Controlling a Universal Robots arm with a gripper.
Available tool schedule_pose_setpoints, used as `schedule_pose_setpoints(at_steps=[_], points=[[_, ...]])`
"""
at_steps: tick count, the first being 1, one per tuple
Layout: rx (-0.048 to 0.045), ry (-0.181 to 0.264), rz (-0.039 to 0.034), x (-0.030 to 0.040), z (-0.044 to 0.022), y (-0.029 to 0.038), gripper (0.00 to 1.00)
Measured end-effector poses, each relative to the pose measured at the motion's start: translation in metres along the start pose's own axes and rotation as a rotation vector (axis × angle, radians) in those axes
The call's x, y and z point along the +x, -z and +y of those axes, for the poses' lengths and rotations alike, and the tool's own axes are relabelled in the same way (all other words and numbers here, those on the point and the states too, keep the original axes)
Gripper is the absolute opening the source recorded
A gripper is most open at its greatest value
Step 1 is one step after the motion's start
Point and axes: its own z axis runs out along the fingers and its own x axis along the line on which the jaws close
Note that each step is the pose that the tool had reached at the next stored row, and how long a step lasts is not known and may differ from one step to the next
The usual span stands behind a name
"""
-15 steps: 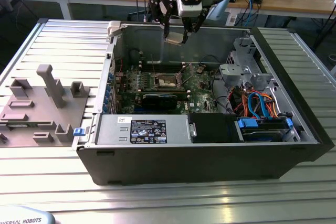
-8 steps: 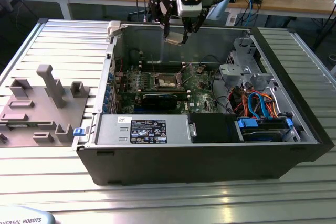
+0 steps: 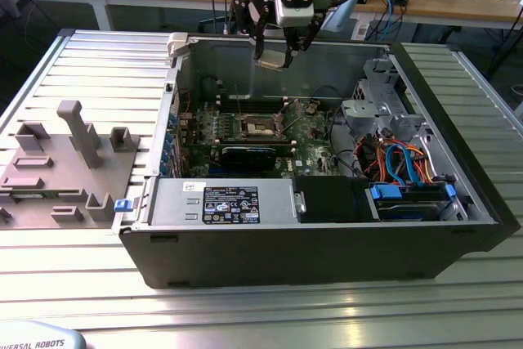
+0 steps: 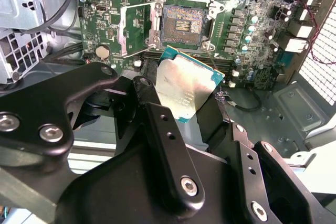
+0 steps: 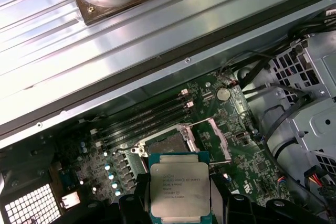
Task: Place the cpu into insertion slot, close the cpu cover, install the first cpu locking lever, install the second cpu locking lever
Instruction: 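Place the cpu into insertion slot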
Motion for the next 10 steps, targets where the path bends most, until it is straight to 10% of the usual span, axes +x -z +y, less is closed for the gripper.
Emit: schedule_pose_setpoints(at_steps=[10], points=[[-0.0001,-0.006,-0.0005,0.0000,0.0000,-0.0001,0.55]])
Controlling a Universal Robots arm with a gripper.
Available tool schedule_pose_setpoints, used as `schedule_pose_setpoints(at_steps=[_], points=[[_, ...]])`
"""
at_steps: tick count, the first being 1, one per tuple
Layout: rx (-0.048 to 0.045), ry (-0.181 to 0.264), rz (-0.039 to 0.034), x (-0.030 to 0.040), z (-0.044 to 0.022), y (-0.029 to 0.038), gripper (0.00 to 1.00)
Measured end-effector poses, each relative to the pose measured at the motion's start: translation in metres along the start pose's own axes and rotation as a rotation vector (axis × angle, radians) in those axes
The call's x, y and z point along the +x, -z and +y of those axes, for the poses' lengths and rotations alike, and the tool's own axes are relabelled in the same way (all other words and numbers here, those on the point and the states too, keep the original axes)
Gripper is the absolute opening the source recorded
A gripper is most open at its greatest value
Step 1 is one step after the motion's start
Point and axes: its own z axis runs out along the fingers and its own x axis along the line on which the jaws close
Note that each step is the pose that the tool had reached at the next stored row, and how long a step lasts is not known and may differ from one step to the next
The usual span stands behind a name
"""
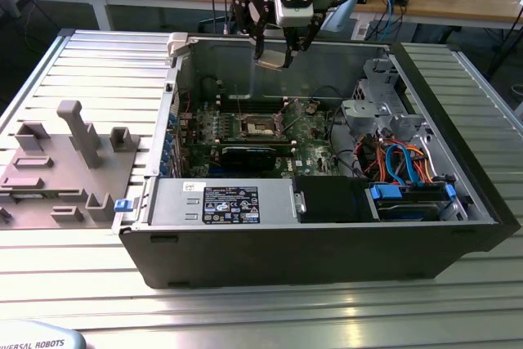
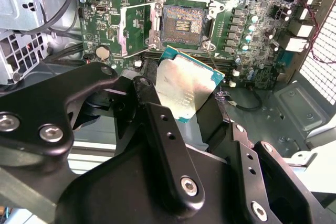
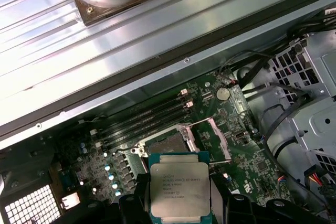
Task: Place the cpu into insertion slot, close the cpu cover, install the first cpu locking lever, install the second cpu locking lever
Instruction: 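Place the cpu into insertion slot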
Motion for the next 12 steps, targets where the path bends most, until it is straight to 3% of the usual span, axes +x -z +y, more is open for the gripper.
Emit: schedule_pose_setpoints(at_steps=[12], points=[[-0.0001,-0.007,-0.0007,0.0000,0.0000,-0.0001,0.55]])
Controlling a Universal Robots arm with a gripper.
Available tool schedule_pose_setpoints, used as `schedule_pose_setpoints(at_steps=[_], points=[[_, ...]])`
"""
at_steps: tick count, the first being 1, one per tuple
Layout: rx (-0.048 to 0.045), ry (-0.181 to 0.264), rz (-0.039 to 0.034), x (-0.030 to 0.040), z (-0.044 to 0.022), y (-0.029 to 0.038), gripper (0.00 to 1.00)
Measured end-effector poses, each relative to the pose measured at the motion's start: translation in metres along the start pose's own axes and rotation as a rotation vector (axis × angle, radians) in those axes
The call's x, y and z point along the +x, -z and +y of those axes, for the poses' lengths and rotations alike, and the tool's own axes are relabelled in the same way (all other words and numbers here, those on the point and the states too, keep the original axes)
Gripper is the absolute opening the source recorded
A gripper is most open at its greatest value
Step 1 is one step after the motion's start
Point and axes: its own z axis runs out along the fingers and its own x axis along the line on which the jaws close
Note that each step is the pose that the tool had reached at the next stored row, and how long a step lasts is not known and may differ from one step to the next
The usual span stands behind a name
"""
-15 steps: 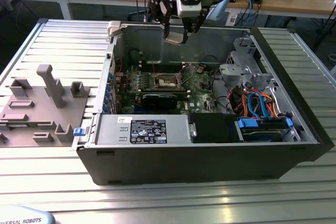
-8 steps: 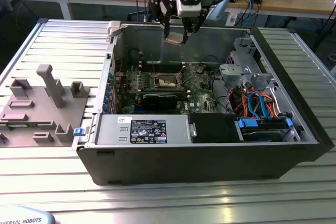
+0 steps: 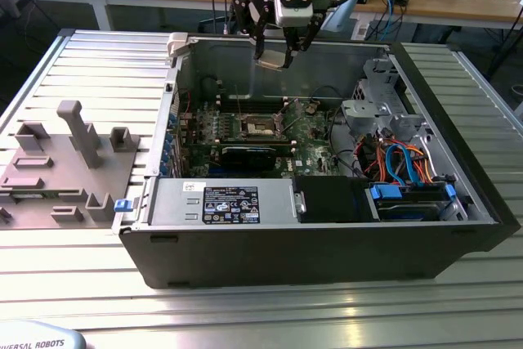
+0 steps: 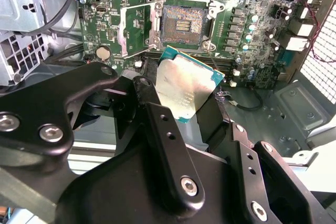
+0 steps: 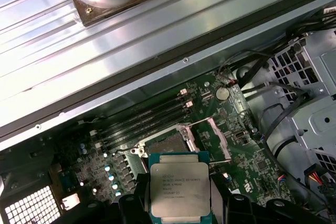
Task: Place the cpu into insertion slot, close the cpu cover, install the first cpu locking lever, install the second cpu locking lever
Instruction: 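Place the cpu into insertion slot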
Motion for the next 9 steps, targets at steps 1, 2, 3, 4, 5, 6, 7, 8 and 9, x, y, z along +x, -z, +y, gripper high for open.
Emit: schedule_pose_setpoints(at_steps=[1,2,3,4,5,6,7,8,9], points=[[0.0000,-0.001,-0.0001,0.0000,0.0000,0.0000,0.55],[0.0000,-0.001,-0.0002,0.0000,0.0000,0.0000,0.55],[0.0000,-0.002,-0.0002,0.0000,0.0000,0.0000,0.55],[0.0000,-0.002,-0.0002,0.0000,0.0000,0.0000,0.55],[-0.0001,-0.003,-0.0003,0.0000,0.0000,0.0000,0.55],[-0.0001,-0.003,-0.0003,0.0000,0.0000,0.0000,0.55],[-0.0001,-0.004,-0.0003,0.0000,0.0000,0.0000,0.55],[-0.0001,-0.005,-0.0004,0.0000,0.0000,0.0000,0.55],[-0.0001,-0.005,-0.0004,0.0000,0.0000,0.0000,0.55]])
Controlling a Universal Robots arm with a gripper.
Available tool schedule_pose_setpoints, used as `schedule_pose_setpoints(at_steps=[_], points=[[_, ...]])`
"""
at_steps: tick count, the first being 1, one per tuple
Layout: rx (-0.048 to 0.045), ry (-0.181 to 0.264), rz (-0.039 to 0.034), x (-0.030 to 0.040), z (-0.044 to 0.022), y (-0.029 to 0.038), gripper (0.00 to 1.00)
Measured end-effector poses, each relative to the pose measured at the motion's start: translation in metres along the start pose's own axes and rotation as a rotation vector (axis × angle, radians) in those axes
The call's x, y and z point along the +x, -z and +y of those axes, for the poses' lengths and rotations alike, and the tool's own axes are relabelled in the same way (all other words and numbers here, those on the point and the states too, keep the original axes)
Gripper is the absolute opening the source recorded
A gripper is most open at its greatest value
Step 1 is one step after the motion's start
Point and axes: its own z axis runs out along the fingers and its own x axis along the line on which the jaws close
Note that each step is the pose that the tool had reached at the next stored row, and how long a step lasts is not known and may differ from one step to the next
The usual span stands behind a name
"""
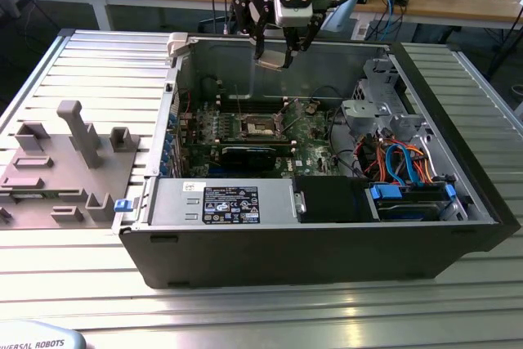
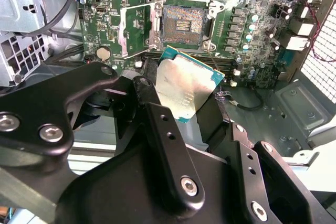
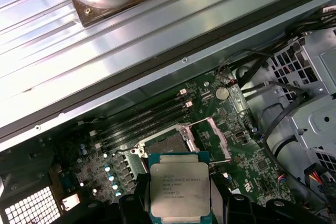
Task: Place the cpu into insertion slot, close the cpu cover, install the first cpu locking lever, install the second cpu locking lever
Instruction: 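Place the cpu into insertion slot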
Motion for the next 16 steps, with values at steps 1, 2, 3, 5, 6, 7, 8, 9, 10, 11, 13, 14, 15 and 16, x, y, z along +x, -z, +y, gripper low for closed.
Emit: schedule_pose_setpoints(at_steps=[1,2,3,5,6,7,8,9,10,11,13,14,15,16], points=[[0.0000,-0.001,-0.0001,0.0000,0.0000,0.0000,0.55],[0.0000,-0.001,-0.0001,0.0000,0.0000,0.0000,0.55],[0.0000,-0.002,-0.0002,0.0000,0.0000,0.0000,0.55],[0.0000,-0.003,-0.0003,0.0000,0.0000,0.0000,0.55],[-0.0001,-0.003,-0.0004,0.0000,0.0000,-0.0001,0.55],[-0.0001,-0.004,-0.0004,0.0000,0.0000,-0.0001,0.55],[-0.0001,-0.004,-0.0004,0.0000,0.0000,-0.0001,0.55],[0.0000,-0.005,-0.0005,0.0000,0.0000,-0.0001,0.55],[-0.0001,-0.006,-0.0005,0.0000,0.0000,-0.0001,0.55],[-0.0002,-0.006,-0.0006,0.0000,0.0000,-0.0001,0.55],[-0.0001,-0.007,-0.0007,0.0000,0.0000,-0.0001,0.55],[-0.0001,-0.008,-0.0007,0.0000,0.0000,-0.0001,0.55],[-0.0001,-0.008,-0.0008,0.0000,0.0000,-0.0001,0.55],[-0.0001,-0.009,-0.0008,0.0000,0.0000,-0.0001,0.55]])
